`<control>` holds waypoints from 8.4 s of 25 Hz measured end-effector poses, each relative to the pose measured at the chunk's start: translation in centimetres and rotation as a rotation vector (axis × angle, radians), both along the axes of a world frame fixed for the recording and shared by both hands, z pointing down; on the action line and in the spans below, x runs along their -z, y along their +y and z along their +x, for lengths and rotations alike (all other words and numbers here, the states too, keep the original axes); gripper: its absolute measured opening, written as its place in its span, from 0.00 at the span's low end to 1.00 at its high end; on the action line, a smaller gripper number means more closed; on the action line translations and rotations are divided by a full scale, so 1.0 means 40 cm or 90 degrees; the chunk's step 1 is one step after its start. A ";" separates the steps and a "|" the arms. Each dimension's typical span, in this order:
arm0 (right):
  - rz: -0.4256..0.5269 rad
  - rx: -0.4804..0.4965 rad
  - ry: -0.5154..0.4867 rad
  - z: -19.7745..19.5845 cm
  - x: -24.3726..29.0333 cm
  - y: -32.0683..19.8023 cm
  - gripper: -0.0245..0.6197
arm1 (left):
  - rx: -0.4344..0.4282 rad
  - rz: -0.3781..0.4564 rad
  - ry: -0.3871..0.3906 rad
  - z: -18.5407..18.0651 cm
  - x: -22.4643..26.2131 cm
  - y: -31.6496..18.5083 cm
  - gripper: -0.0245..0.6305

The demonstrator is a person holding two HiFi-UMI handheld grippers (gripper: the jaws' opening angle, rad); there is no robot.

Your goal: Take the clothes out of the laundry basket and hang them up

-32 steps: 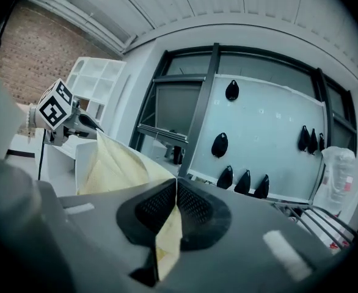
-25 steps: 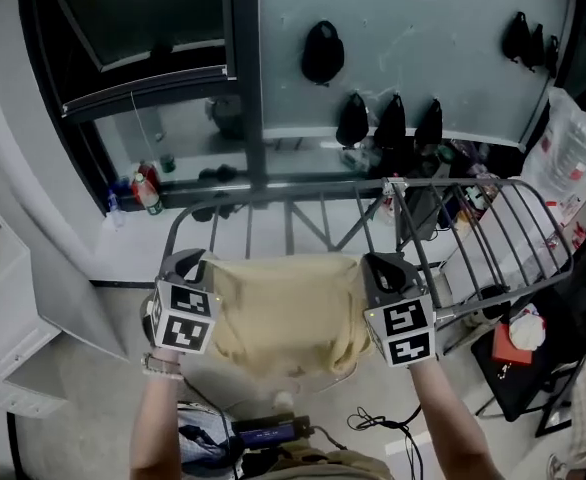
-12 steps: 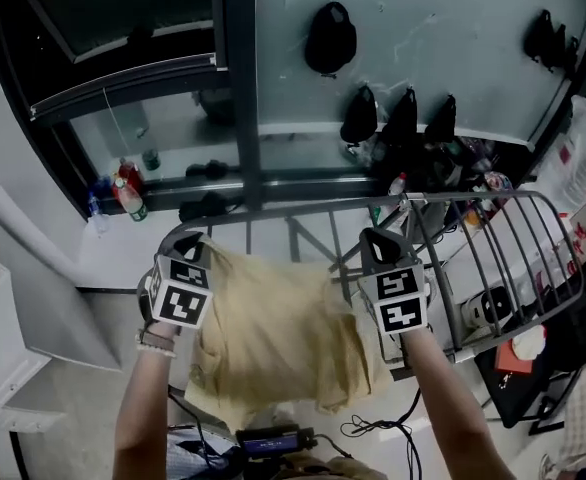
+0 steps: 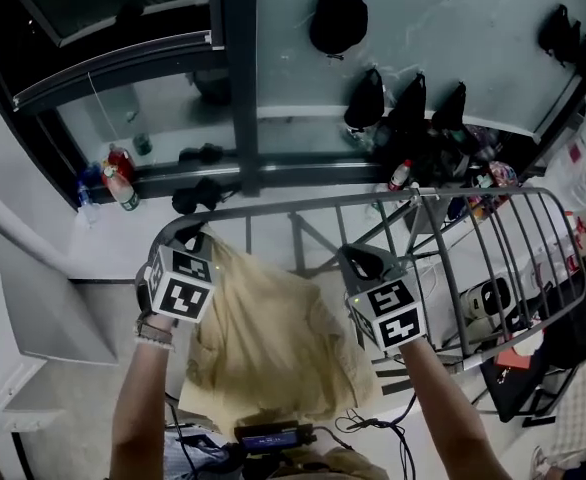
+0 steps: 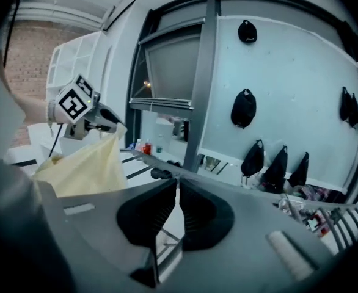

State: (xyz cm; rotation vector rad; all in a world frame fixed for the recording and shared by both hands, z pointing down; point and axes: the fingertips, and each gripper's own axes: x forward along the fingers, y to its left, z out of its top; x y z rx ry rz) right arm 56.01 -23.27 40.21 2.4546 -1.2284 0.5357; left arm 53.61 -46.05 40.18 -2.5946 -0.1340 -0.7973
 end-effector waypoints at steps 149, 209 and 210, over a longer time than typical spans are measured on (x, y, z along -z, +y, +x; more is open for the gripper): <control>-0.011 0.807 -0.113 -1.761 -0.424 -0.612 0.21 | 0.711 -0.143 0.118 -2.065 -0.443 -0.063 0.17; -0.088 0.837 -0.174 -1.783 -0.707 -0.651 0.20 | 0.663 -0.073 0.095 -2.067 -0.787 -0.177 0.07; -0.087 0.837 -0.173 -1.777 -0.688 -0.644 0.20 | 0.653 -0.065 0.099 -2.056 -0.747 -0.172 0.07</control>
